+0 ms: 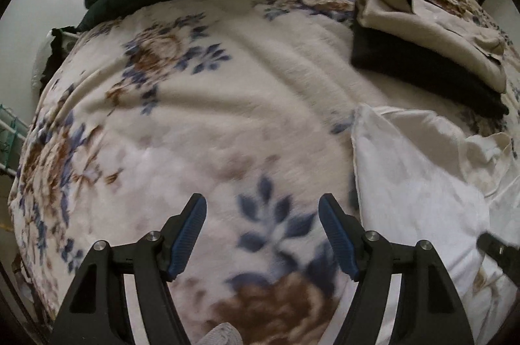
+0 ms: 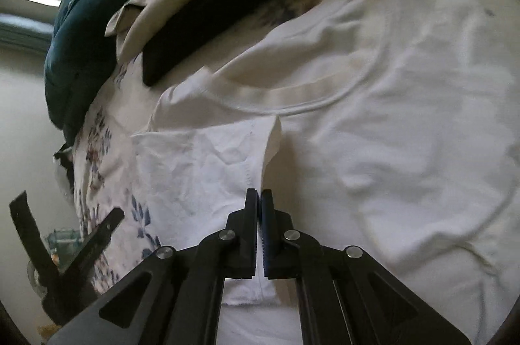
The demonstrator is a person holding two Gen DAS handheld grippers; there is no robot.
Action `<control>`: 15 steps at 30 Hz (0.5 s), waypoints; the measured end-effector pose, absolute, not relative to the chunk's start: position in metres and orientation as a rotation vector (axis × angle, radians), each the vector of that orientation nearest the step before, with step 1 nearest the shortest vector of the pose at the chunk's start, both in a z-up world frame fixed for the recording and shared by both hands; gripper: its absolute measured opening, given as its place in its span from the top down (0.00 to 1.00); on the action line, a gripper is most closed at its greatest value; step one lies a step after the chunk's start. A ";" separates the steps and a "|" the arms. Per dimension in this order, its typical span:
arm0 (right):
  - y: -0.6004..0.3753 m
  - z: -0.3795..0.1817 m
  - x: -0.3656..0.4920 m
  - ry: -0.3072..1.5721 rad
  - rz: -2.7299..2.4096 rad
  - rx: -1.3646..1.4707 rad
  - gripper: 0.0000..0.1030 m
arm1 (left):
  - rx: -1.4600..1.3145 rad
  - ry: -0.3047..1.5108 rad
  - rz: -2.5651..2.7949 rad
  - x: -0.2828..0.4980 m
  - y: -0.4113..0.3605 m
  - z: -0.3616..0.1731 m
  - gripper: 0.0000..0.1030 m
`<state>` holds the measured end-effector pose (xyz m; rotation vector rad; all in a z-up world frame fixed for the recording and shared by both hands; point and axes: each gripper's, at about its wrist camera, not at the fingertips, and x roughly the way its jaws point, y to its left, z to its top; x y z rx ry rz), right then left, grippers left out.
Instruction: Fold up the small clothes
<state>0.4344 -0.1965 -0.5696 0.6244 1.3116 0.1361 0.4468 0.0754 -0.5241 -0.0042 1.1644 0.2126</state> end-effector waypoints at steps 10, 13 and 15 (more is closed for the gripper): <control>-0.240 -0.555 0.407 1.390 0.036 0.490 0.36 | 0.181 1.192 0.121 0.461 0.037 -0.554 0.32; -0.268 -0.537 0.380 1.410 -0.050 0.455 0.30 | 0.184 1.187 0.098 0.432 0.032 -0.530 0.32; -0.291 -0.527 0.360 1.434 -0.092 0.463 0.24 | 0.180 1.181 0.083 0.407 0.026 -0.508 0.32</control>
